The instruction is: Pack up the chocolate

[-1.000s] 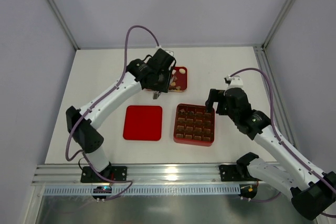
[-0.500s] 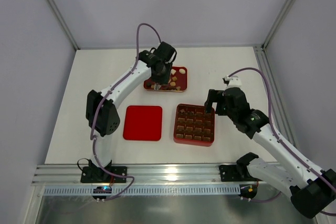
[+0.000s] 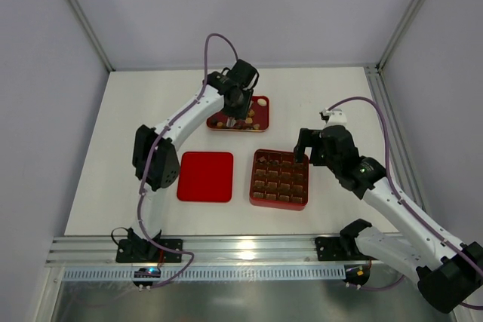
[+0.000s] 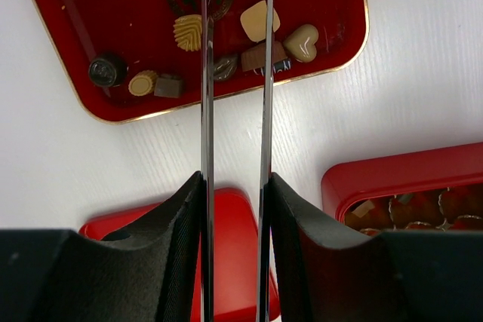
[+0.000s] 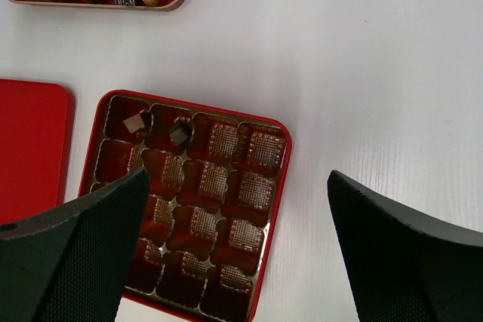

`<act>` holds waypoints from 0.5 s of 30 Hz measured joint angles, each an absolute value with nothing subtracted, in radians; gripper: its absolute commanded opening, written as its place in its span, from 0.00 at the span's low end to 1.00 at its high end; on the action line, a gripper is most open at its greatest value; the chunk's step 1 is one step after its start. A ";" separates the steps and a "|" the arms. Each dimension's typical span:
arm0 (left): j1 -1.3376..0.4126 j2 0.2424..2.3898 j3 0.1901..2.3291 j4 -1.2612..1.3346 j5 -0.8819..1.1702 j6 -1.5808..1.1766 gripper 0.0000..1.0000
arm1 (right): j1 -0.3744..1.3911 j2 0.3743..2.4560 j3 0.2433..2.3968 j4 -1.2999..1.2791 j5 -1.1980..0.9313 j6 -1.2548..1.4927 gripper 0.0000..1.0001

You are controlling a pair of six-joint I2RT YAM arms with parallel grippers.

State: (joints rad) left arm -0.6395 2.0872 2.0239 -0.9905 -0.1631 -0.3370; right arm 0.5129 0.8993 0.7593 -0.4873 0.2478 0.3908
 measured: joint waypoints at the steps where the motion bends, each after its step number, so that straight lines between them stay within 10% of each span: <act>1: -0.640 2.094 2.028 -0.987 -0.163 -0.333 0.38 | 0.513 0.899 0.759 -0.488 0.248 0.391 1.00; 15: -0.640 2.138 2.041 -0.973 -0.155 -0.305 0.39 | 0.513 0.908 0.759 -0.487 0.248 0.391 1.00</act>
State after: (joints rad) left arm -0.6395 2.1384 2.0415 -0.9733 -0.1547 -0.3050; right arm 0.5129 0.9081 0.7593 -0.4870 0.2481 0.3908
